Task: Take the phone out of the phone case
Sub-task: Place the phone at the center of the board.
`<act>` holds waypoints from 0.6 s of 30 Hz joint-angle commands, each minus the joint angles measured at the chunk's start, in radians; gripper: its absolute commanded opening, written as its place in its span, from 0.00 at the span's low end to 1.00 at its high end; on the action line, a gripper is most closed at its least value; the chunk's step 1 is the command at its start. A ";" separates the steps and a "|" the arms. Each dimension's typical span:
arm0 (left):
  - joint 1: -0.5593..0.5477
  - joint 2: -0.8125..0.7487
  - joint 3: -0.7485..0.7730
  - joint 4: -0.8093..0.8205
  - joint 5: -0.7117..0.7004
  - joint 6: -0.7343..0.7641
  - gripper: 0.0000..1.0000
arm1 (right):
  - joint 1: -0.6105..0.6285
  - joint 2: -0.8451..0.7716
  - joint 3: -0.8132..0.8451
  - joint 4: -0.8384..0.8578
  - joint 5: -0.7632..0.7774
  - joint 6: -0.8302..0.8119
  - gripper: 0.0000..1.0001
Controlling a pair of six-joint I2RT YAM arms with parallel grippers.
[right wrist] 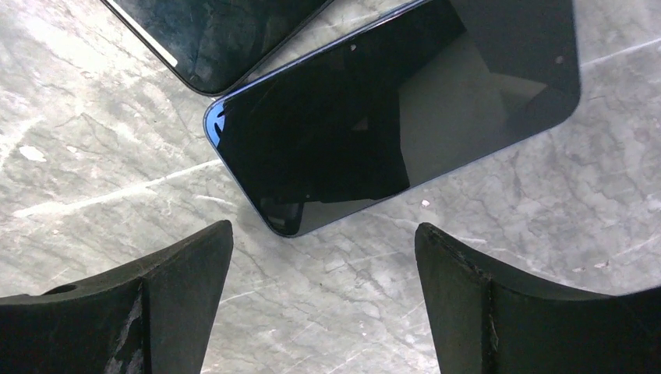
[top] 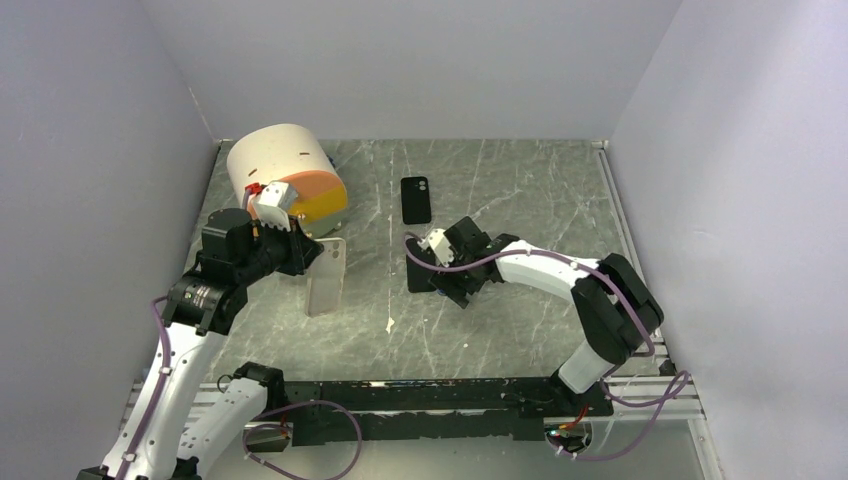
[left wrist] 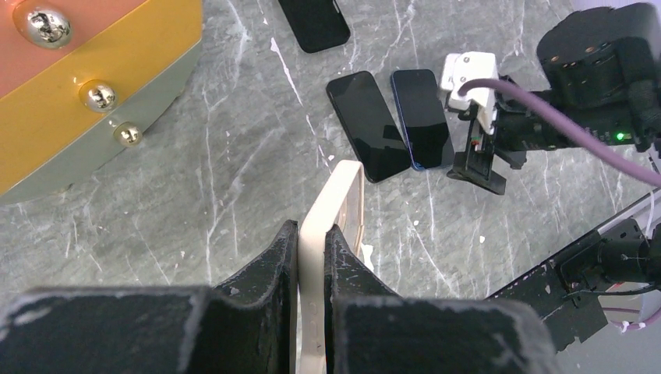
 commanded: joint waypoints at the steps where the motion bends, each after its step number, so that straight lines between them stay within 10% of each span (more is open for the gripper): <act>1: 0.007 -0.013 -0.003 0.051 0.007 0.016 0.03 | 0.014 0.052 0.008 -0.024 0.076 -0.025 0.89; 18: 0.010 -0.016 -0.006 0.053 0.005 0.015 0.03 | -0.026 0.067 0.015 0.040 0.285 0.025 0.88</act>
